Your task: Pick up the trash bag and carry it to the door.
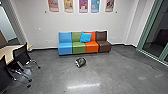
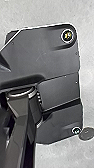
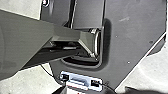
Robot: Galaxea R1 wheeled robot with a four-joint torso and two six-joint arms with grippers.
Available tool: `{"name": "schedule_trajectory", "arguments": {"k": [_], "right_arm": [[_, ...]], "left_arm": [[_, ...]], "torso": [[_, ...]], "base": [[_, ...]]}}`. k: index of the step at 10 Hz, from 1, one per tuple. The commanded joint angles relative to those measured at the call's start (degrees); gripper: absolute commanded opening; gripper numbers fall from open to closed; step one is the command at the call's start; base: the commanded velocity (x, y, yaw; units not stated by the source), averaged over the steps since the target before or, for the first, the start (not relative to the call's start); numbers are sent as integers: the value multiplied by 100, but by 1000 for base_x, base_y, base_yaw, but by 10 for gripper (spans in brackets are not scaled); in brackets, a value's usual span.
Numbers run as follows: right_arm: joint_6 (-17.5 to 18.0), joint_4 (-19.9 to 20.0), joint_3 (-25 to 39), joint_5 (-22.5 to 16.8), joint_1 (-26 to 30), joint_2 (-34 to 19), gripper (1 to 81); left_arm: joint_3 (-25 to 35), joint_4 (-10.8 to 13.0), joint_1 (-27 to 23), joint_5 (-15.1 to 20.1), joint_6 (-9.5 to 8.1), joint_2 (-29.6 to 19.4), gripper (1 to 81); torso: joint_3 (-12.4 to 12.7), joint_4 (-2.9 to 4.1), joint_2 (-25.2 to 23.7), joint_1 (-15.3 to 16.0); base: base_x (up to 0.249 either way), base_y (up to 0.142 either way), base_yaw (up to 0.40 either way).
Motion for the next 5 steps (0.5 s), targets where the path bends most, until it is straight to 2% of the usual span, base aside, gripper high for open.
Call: {"name": "schedule_trajectory", "arguments": {"k": [1, 5], "right_arm": [[-19, 15, 45, -352, 87, 9, 811], [-19, 42, 45, -352, 105, -8, 811]], "left_arm": [[33, -20, -240, 290, 41, -7, 811], [33, -20, -240, 290, 41, -15, 811]], "torso": [[0, 0, -3, 0], [0, 0, -3, 0]], "base": [[198, 0, 0], [198, 0, 0]]}}
